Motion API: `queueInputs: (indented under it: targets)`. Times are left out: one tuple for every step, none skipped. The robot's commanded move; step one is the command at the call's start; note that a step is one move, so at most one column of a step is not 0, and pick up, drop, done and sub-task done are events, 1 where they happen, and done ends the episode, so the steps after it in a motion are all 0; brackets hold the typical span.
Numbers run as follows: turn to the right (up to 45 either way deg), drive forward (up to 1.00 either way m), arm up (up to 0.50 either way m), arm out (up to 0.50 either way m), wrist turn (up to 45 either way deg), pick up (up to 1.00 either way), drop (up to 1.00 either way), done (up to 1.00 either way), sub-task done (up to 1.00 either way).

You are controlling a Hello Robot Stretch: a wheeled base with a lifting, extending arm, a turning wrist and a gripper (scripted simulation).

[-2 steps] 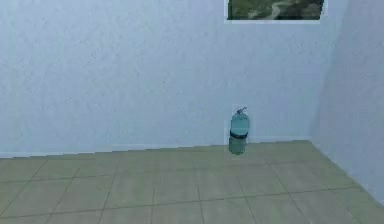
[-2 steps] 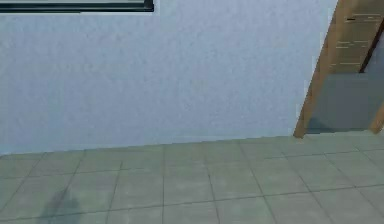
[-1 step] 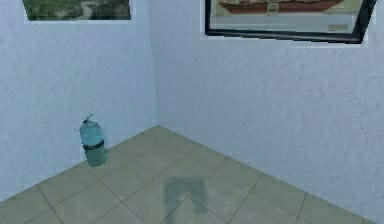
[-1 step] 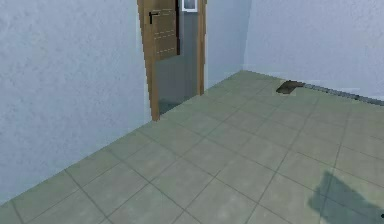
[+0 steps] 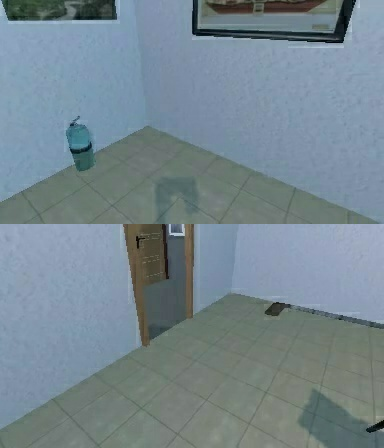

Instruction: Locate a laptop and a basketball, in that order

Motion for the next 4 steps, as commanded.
queueInputs:
  targets:
    - [0.0, 0.35, 0.00, 0.00, 0.0, 0.00, 0.00, 0.00, 0.00]
    - [-45.0, 0.00, 0.00, 0.00, 0.0, 0.00, 0.00, 0.00, 0.00]
    - [-45.0, 0.00, 0.00, 0.00, 0.0, 0.00, 0.00, 0.00, 0.00]
    - [-18.0, 0.00, 0.00, 0.00, 0.0, 0.00, 0.00, 0.00, 0.00]
